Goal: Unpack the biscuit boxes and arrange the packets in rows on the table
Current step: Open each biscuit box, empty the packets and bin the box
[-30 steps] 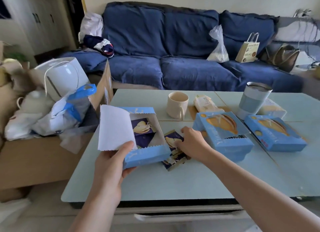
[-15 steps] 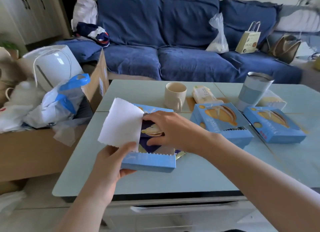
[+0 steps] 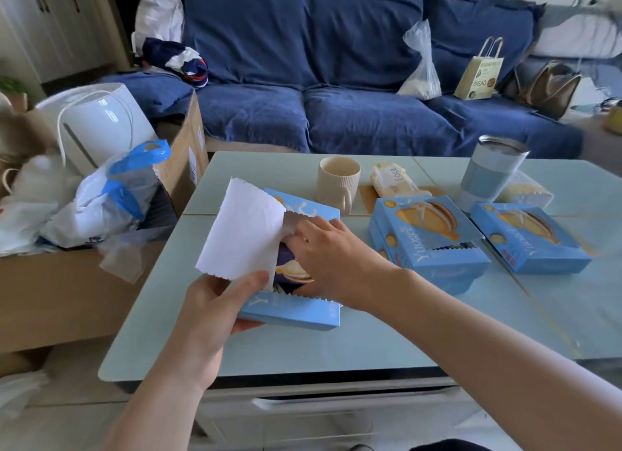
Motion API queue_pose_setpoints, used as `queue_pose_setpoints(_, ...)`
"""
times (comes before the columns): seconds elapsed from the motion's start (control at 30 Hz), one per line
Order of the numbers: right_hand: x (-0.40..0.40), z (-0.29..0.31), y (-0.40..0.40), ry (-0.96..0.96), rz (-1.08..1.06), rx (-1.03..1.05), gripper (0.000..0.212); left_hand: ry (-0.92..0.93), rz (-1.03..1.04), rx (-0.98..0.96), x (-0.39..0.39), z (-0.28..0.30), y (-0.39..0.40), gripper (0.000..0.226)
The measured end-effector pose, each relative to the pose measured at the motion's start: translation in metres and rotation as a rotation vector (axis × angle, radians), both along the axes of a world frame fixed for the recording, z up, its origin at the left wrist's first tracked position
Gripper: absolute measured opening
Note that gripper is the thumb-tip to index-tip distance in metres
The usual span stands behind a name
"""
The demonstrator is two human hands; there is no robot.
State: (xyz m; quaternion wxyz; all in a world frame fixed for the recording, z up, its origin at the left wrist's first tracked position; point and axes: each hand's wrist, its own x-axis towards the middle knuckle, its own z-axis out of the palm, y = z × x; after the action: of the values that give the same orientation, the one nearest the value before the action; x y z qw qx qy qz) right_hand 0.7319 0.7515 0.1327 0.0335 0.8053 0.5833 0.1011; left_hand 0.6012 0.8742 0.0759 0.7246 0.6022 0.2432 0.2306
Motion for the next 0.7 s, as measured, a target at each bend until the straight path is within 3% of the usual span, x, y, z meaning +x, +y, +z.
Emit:
queue_pose_setpoints(0.13,0.002,0.000,-0.001,0.046,0.029,-0.036,0.050,0.003,-0.033,0.029,-0.003,0.001,0.002,0.033)
queue_pose_setpoints(0.23,0.002,0.002,-0.004,0.040,0.005,-0.026,0.046,0.016,-0.027,0.056,-0.004,-0.001,0.002,0.040)
queue_pose_setpoints(0.37,0.005,0.006,-0.010,0.087,-0.007,-0.035,0.056,0.029,0.050,0.037,-0.004,-0.003,0.004,0.039)
queue_pose_setpoints(0.5,0.014,0.018,-0.017,0.249,0.003,0.153,0.059,0.002,0.079,0.009,-0.005,-0.004,0.007,0.054)
queue_pose_setpoints(0.63,0.028,0.023,-0.023,0.391,-0.100,0.422,0.060,-0.033,0.110,-0.095,-0.006,-0.009,0.010,0.046)
queue_pose_setpoints(0.7,0.036,0.018,-0.024,0.432,-0.225,0.508,0.055,-0.038,0.125,-0.127,-0.006,-0.012,0.012,0.031)
